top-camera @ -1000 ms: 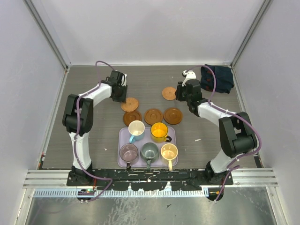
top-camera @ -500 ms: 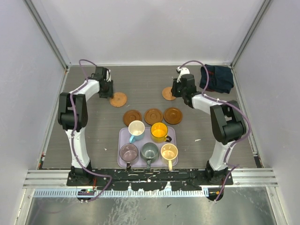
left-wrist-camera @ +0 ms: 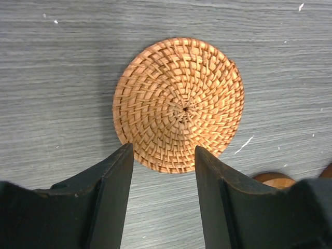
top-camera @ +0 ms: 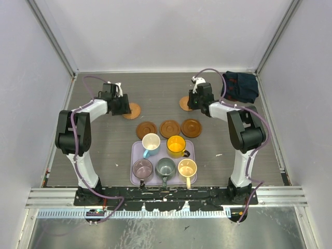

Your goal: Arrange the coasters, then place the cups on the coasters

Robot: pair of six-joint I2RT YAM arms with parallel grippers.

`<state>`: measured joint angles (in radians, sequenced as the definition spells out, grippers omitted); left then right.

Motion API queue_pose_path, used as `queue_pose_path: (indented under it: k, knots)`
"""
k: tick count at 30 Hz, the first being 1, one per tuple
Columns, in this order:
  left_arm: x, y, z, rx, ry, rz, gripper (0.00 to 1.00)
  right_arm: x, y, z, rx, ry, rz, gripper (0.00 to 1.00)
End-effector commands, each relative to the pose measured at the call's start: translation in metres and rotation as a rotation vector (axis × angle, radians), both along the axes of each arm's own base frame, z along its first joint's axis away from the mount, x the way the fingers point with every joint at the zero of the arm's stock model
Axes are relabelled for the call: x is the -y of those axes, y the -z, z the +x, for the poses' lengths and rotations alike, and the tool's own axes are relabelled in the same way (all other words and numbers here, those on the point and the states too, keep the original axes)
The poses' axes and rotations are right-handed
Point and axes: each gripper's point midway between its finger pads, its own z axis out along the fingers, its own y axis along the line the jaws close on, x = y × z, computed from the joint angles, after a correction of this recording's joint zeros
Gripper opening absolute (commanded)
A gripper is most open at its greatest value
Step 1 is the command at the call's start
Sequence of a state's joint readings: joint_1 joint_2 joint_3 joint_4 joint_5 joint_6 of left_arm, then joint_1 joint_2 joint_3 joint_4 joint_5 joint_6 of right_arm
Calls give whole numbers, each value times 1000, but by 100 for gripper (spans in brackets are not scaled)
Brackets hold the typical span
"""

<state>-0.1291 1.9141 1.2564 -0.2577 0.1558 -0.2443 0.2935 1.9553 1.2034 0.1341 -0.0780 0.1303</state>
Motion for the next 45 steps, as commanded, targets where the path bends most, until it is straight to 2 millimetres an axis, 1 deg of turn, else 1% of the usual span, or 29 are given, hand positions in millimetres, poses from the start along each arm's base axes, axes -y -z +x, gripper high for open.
queue_pose_path:
  k: [1,6,7,9,12,16,17,24,28,31,36,41,45]
  knots:
    - [14,-41,21,143,14,-80,51,-11,-10,12,36,-38,11,25]
    - [16,-26,22,85,27,-81,48,-13,4,13,-2,-36,11,24]
    - [16,-20,23,69,28,-77,48,-11,8,12,-12,-29,6,24]
    - [14,-15,27,55,19,-65,48,-7,14,9,-29,-6,-6,23]
    - [13,-11,33,36,14,-52,48,2,23,3,-54,31,-34,22]
    - [13,-8,40,26,15,-44,49,20,32,-4,-84,99,-94,21]
    - [14,-7,42,25,16,-43,49,27,34,-5,-91,129,-116,21]
    - [13,5,46,-16,11,-35,51,51,36,-8,-121,251,-137,20]
    - [9,6,51,-32,-10,-15,53,62,33,-3,-132,293,-142,20]
    - [4,6,56,-51,-34,-17,54,70,31,5,-143,313,-136,20]
    - [-13,5,63,-88,-97,-56,55,83,25,17,-154,338,-122,20]
    - [-28,0,73,-96,-133,-75,55,88,18,31,-146,334,-96,20]
    - [-35,1,82,-106,-137,-70,56,88,19,43,-149,332,-95,20]
